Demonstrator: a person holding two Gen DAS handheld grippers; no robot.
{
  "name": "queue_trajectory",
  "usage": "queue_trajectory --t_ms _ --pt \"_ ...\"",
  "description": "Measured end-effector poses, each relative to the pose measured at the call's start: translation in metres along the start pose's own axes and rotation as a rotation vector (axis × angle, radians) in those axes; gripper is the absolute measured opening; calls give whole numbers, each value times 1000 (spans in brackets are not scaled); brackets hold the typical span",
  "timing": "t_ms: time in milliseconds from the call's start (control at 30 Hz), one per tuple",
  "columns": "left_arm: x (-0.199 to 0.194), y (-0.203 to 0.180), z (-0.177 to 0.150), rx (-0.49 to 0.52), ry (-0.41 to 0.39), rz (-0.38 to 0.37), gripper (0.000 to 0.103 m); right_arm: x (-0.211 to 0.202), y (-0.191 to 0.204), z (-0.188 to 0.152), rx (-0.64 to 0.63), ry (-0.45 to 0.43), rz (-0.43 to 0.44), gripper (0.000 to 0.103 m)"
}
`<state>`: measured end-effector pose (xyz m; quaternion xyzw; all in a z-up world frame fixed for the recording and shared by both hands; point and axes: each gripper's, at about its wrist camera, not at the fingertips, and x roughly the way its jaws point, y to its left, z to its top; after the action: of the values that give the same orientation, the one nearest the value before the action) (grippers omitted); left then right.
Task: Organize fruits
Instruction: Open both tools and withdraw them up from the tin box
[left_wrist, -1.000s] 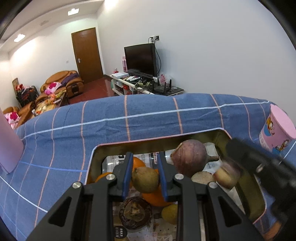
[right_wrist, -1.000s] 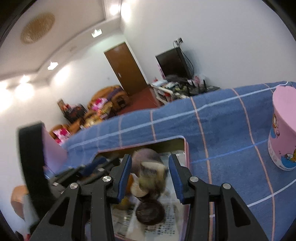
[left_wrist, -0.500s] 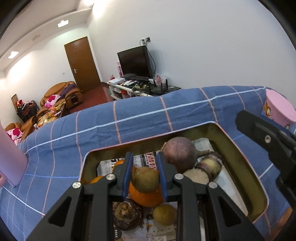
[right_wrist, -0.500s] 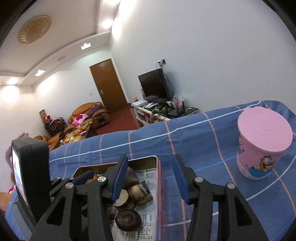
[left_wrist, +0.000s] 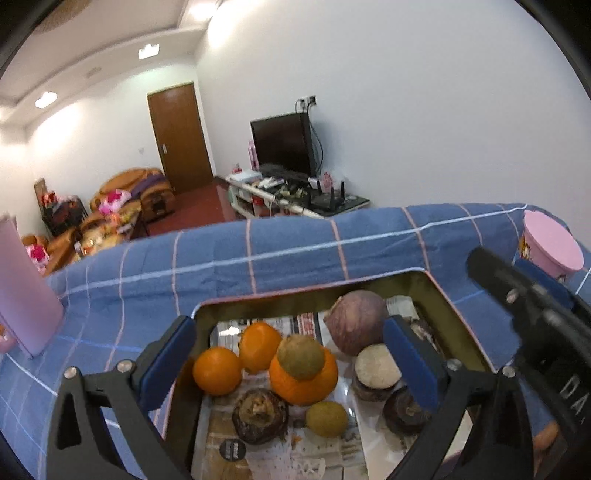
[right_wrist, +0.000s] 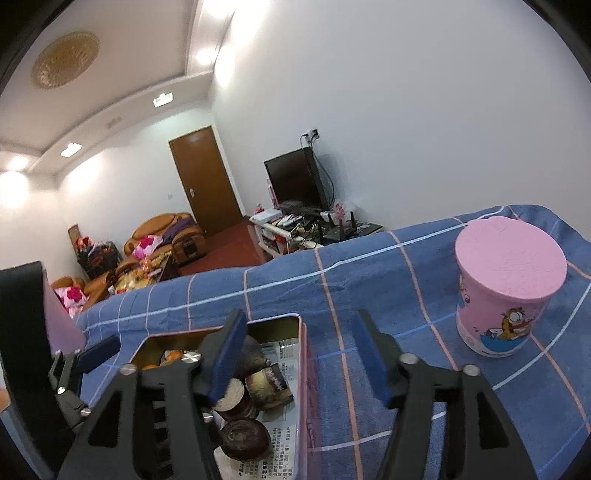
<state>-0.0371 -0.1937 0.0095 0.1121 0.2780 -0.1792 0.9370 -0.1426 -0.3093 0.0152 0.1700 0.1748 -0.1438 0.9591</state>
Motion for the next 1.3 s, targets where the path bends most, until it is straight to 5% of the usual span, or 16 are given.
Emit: queue_trajectory --t_ms 267,633,1300 --pt "1 29 -7 -107 25 49 103 -17 6 0 -29 -106 9 64" --pt "-8 38 -26 -104 -3 101 103 -38 21 -7 -99 -162 -8 64" --pt "-71 51 -55 -111 -173 113 103 -90 34 -30 -113 -221 -29 64"
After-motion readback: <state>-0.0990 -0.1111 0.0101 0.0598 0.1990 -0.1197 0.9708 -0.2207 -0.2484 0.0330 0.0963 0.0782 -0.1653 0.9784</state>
